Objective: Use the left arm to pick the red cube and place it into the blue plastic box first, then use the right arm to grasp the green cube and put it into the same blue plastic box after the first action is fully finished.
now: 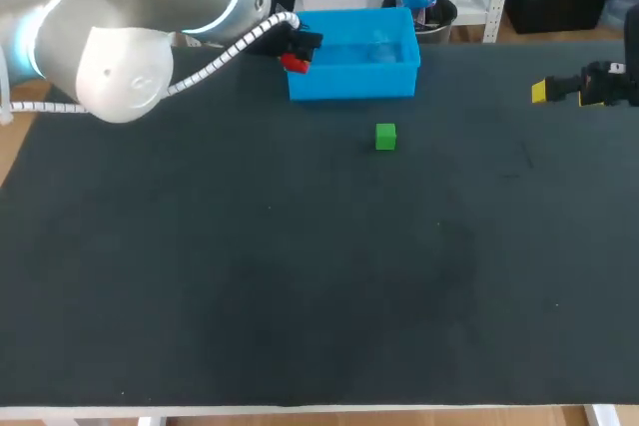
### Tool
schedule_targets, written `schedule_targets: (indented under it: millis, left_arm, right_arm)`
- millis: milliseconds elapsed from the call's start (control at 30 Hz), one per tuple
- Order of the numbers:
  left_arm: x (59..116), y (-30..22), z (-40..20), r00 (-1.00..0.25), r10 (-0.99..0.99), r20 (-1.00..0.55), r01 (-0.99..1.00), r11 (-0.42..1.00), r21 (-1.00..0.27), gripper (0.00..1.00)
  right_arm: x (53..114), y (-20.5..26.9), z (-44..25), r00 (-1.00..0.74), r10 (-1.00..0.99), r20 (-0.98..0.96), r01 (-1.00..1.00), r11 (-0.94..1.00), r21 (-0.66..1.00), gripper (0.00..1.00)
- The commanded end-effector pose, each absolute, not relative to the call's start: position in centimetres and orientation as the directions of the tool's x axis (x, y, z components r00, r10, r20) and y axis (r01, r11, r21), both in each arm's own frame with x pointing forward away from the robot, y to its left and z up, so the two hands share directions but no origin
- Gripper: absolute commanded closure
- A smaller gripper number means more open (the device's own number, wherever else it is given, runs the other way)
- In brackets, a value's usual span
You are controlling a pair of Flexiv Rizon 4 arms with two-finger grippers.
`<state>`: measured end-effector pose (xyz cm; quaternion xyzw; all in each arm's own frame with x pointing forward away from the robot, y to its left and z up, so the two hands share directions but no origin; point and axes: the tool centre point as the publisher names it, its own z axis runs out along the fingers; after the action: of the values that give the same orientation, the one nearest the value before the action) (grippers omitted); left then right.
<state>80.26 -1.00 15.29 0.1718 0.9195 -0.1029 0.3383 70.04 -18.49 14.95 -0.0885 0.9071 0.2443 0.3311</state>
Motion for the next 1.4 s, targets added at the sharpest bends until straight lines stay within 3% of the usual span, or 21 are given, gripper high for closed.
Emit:
schedule_targets:
  millis: [33,800,1400]
  left_arm:
    - [81.7,-1.4,15.0,-0.714,0.252,-0.654,0.398,0.914,-0.082,1.0]
    - [92.6,-4.8,12.3,-0.7,0.252,-0.668,0.42,0.902,-0.099,1.0]
    - [96.2,-5.7,10.9,-0.7,0.264,-0.664,0.432,0.896,-0.1,1.0]
  right_arm:
    - [70.0,-18.5,14.9,-0.765,0.001,-0.644,-0.322,0.865,0.384,0.0]
    - [70.0,-18.5,14.9,-0.765,0.001,-0.644,-0.322,0.865,0.384,0.0]
    - [70.0,-18.5,14.9,-0.765,0.001,-0.644,-0.322,0.865,0.384,0.0]
